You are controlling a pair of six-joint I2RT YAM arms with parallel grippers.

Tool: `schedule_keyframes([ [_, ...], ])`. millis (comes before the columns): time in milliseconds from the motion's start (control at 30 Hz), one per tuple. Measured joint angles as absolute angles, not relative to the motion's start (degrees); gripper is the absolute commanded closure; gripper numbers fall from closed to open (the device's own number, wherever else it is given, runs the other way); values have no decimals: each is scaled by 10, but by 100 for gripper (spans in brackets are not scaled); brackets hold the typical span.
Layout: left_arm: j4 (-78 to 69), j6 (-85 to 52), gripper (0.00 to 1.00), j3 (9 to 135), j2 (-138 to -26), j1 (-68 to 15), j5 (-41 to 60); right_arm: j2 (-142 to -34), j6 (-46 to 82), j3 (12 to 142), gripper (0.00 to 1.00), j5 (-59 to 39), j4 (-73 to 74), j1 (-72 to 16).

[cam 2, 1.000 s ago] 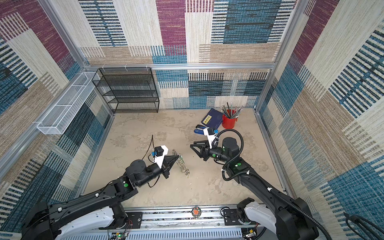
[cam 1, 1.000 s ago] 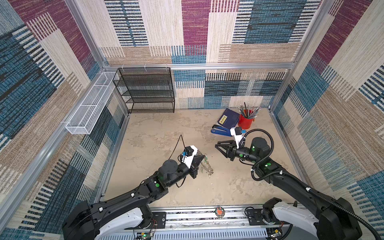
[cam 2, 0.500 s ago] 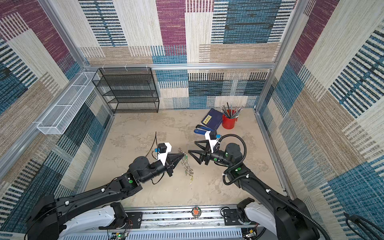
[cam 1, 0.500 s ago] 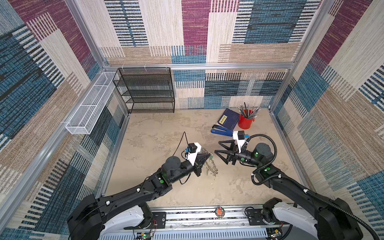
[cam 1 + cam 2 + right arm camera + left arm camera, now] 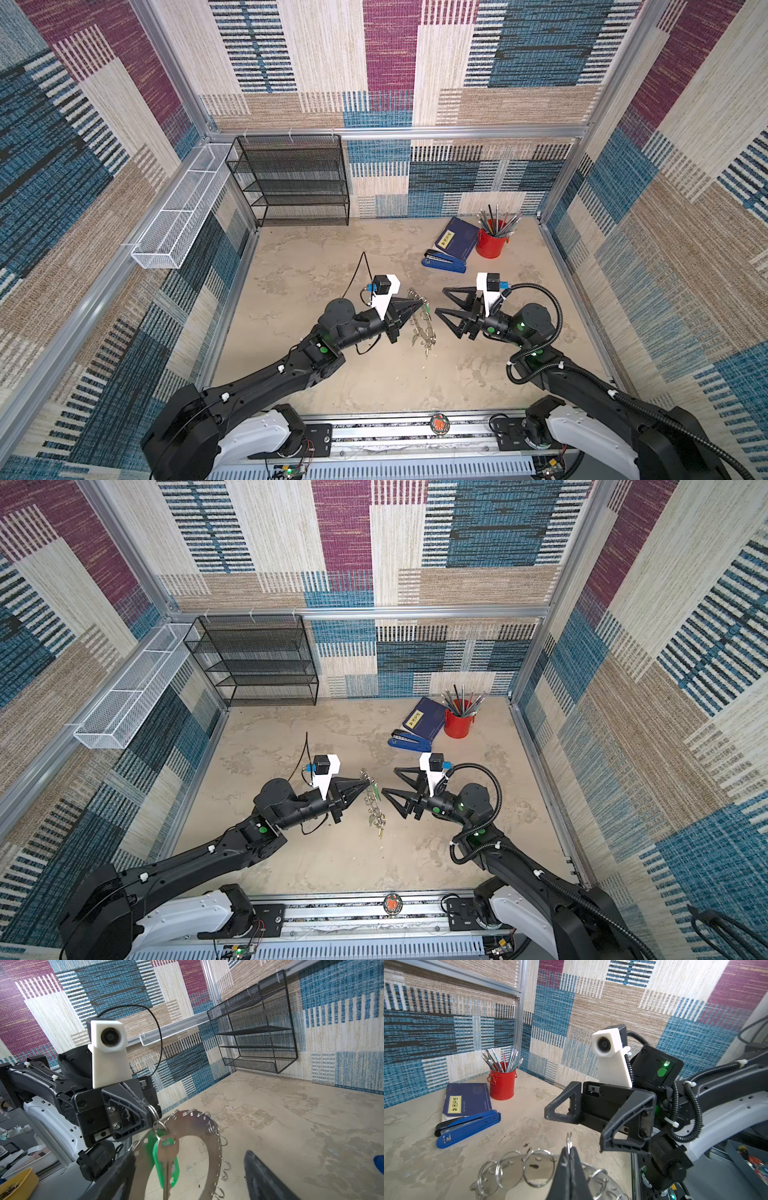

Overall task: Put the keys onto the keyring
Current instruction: 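Move the right gripper back in and grasp the ring plate rim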

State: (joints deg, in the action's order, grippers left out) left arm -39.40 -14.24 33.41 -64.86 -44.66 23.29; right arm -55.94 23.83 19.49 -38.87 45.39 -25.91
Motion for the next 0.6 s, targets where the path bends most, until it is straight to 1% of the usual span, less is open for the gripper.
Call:
schedule_keyframes([
  [33,-402,-147,100,334,-652,-440,249,-564,241,195,19,-391,461,-259],
  [267,-422,-167,100,334,-680,-412,336,-588,256,196,34,-430,484,-260],
  [367,-430,-174,100,334,-684,-406,357,-588,260,195,36,-440,496,-260],
  [600,-449,-187,100,334,-701,-399,395,-617,270,199,50,-466,519,-260],
])
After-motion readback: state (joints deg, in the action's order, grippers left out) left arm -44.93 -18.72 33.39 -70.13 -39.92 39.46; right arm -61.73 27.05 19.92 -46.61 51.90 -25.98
